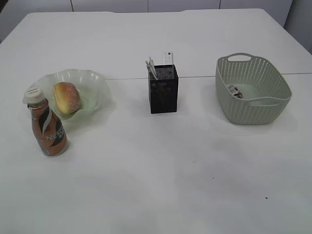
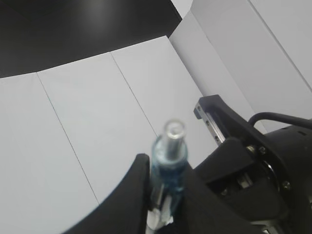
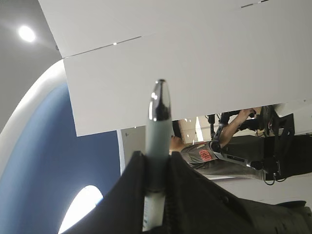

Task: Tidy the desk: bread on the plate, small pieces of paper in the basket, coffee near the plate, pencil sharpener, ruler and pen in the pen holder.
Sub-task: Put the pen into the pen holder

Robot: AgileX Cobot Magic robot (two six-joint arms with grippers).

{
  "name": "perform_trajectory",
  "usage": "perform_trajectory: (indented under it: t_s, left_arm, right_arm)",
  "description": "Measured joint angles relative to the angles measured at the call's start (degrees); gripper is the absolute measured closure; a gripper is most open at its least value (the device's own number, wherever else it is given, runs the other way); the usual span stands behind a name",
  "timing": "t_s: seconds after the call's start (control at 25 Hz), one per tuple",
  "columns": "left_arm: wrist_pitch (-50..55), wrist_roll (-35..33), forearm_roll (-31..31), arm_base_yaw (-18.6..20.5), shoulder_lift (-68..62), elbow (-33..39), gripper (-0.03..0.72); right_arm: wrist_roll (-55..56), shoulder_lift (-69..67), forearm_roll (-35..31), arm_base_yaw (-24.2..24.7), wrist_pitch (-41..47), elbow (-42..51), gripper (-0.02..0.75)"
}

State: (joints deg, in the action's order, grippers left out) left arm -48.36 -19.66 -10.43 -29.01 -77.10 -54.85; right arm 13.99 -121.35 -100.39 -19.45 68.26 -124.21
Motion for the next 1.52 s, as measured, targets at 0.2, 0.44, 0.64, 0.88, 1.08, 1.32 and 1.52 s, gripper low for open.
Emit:
perform_trajectory:
  t_s: [0.2,0.44,0.64,0.88,1.08,1.32,1.52]
  left_arm:
    - [0.0,-0.04,0.0,0.0,-0.23,0.0,0.609]
    - [-0.32,-0.13,0.1,0.0,-0.23,0.0,0.609]
    - [-1.81,-0.13,0.2,0.0,-0.29,0.0,0.609]
    - [-3.16,0.19,-0.27,0.0,-0.29,0.0,0.611]
    - [-3.52,0.19,-0.37,0.0,-0.29,0.0,0.611]
    - [-3.52,0.22,-0.37,0.0,-0.29,0.0,0.611]
    - [-3.42,0.32,-0.37,0.0,-0.29,0.0,0.611]
  right_arm:
    - [-1.23,0.0,0.11,0.0,-0.28,0.0,0.657]
    - [-1.94,0.0,-0.11,0.0,-0.33,0.0,0.641]
    - [-2.57,0.04,-1.02,0.0,-0.33,0.0,0.604]
    - [-3.13,0.04,-0.91,0.0,-1.21,0.0,0.48]
    - [-3.26,0.04,-0.55,0.0,-0.91,0.0,0.377]
    - [-3.52,0.04,-0.55,0.0,-0.02,-0.09,0.365]
    - [-4.79,0.04,-0.3,0.0,0.22,-1.69,0.365]
